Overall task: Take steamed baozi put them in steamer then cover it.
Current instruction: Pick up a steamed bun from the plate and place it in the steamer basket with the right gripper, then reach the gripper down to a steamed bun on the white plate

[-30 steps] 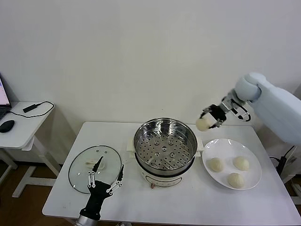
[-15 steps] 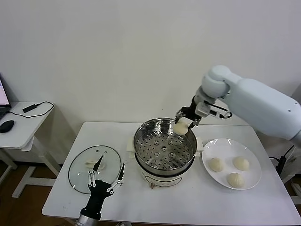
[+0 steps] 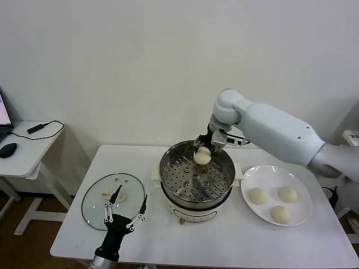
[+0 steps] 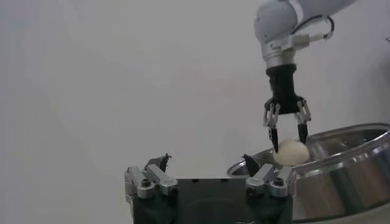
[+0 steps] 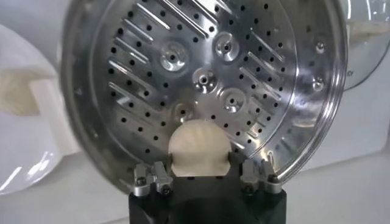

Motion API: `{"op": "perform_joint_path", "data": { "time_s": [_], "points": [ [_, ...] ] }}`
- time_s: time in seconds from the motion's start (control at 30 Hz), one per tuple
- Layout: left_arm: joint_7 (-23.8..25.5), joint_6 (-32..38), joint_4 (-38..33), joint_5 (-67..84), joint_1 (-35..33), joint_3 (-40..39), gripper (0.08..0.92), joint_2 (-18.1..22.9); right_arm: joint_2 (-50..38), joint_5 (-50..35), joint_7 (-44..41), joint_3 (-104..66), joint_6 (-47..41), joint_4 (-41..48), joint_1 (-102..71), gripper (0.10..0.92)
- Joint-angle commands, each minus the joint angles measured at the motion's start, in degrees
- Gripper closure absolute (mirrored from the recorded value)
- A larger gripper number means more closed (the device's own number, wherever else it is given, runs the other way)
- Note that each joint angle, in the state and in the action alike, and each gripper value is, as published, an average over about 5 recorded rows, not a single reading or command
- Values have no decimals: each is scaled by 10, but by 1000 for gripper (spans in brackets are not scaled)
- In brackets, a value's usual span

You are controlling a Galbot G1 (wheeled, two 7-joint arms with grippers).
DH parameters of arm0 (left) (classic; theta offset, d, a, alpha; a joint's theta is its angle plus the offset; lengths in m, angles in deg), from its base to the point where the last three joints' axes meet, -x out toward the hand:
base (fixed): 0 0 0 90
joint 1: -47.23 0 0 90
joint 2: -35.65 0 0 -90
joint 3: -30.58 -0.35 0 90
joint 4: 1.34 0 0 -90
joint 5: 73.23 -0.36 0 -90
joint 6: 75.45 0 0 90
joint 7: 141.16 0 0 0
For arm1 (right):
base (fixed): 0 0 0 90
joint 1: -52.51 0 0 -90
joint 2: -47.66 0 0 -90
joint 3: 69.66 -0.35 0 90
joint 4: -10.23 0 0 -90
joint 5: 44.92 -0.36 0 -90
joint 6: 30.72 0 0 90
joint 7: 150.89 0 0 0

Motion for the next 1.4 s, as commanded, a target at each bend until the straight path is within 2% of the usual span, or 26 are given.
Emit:
{"op": "perform_joint_path", "data": {
  "time_s": [0.03,0.27,0.4,0.53,0.67,0.83,1.0,1.2,1.4],
  "points": [
    [0,1,4,1,2,0,177,0,31,31,7,-8,11,32,-19,332],
    [-1,2,6,1,3,2,177,0,29,31,13,-12,12,36,-26,256],
    [-1,1,7,2,4,3,177,0,1,-3,-6,-16,1,6,-7,208],
    [-1,0,6,2,4,3,177,0,-53,-99,-59,-16,-45,-39,32,203],
    [-1,-1,3,1,4,2,177,0,-126,-218,-110,10,-153,-59,86,203],
    [-1,-2,0,-1,3,1,177,-1,-212,-395,-101,112,-330,-38,166,203],
    [-1,-1,1,-2,3,-2,177,-1,-271,-493,-69,191,-416,-29,173,203],
    [-1,-1,2,-2,5,-8,177,-1,-302,-504,-13,237,-437,-26,108,203],
    [-2,1,5,-2,6,-9,177,-1,-293,-478,33,211,-438,2,24,203]
  ]
}}
